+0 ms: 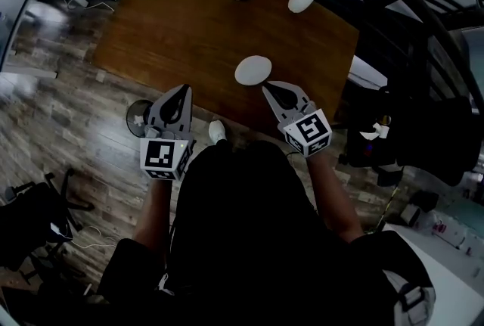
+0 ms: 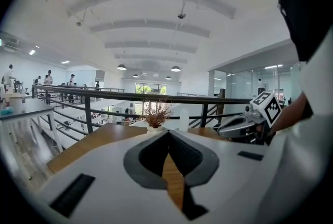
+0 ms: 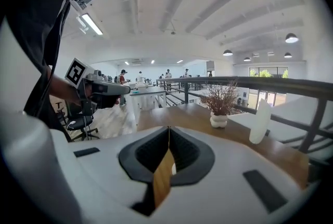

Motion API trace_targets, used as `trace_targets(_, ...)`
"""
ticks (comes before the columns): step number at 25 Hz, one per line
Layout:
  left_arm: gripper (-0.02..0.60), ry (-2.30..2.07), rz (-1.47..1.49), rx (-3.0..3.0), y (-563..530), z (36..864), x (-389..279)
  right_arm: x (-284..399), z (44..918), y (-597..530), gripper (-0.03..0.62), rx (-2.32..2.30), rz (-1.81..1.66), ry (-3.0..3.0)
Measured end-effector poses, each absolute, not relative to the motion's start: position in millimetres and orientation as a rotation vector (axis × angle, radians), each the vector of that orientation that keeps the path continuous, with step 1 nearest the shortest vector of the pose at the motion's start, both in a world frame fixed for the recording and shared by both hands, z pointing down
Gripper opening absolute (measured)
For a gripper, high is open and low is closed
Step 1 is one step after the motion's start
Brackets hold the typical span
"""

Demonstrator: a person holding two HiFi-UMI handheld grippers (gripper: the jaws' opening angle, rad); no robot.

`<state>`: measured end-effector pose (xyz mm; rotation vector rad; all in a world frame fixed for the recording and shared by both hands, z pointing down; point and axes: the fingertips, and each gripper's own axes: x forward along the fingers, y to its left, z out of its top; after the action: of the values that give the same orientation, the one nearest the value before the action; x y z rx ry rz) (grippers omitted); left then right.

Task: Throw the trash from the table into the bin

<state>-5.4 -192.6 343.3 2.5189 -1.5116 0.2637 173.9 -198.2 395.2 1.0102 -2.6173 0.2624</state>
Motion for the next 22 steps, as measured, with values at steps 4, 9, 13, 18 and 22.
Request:
trace_targets(4,0.011,-1.431,0.284,2.559,-208,349,-2,174,412,-209,0.014,1.031,0.262,-2.551)
trace_targets(9,0.011,-1.38,0.298,2.57,-221,358,9,180,433,-223,0.014,0.983,0.257,-2.495)
trace_targets(13,0.011,-1.383,0.298,2.546,-227,364,20,186,456,-237,0.015,0.844,0.203,-2.458)
trace_targets(18,0.011,-1.368,0.334,2.54,-227,372,51,199,488,-257,0.019,0.601,0.116,-2.395)
trace_targets(22,0.011,-1.391,0.36,2.49,-228,387,76,206,518,-267,0.049,0.425,0.095,-2.351)
